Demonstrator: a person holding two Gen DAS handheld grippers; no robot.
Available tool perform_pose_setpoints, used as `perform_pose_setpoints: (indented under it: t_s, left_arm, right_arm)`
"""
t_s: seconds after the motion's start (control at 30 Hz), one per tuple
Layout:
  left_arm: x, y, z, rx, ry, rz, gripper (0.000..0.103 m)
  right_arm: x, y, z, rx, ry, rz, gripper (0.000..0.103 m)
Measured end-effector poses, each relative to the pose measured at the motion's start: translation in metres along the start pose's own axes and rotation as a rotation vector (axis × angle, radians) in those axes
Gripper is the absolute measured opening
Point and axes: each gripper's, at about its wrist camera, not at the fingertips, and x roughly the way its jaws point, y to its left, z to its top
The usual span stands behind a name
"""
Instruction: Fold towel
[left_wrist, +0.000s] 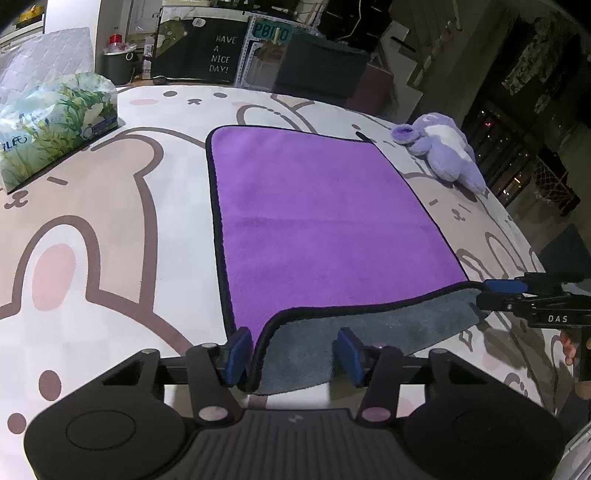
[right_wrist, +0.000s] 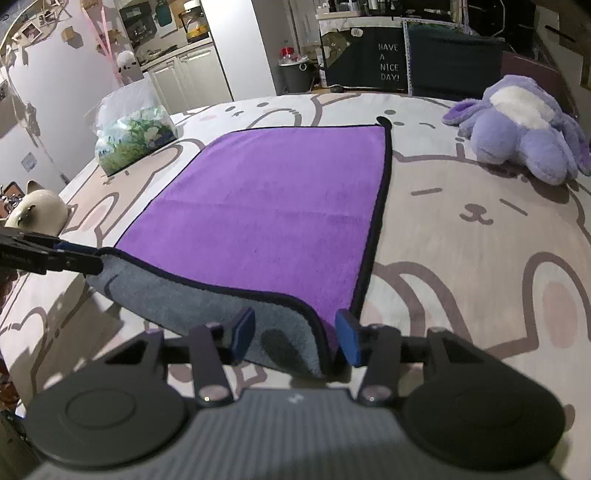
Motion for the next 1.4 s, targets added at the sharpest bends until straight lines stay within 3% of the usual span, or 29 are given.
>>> perform_pose_setpoints:
  t_s: [0.23, 0.43, 0.9, 1.1, 1.4]
  left_arm:
    - [0.005, -0.004, -0.002, 0.040, 0.036, 0.022, 0.042]
    - [0.007, -0.001, -0.003, 0.032, 0.051, 0.034, 0.029]
    - [0.007, -0.002, -0.004, 0.040, 0.055, 0.062, 0.010]
    - [0.003, -0.002, -0.004, 0.041, 0.040, 0.069, 0.007]
    - [-0.010, -0.008, 0.000, 0.047, -0.023, 0.069, 0.006]
  right_arm:
    - [0.009, 0.002, -0.007, -0.021, 0.063, 0.010, 0.050]
    - [0.009, 0.003, -0.009, -0.034, 0.072, 0.000, 0.041]
    - [0.001, 0.002, -0.009, -0.040, 0.058, -0.017, 0.019]
    - [0.000, 0.004, -0.009, -0.055, 0.058, -0.026, 0.007]
    - [-0.012, 0.001, -0.006, -0.022, 0.010, -0.011, 0.006]
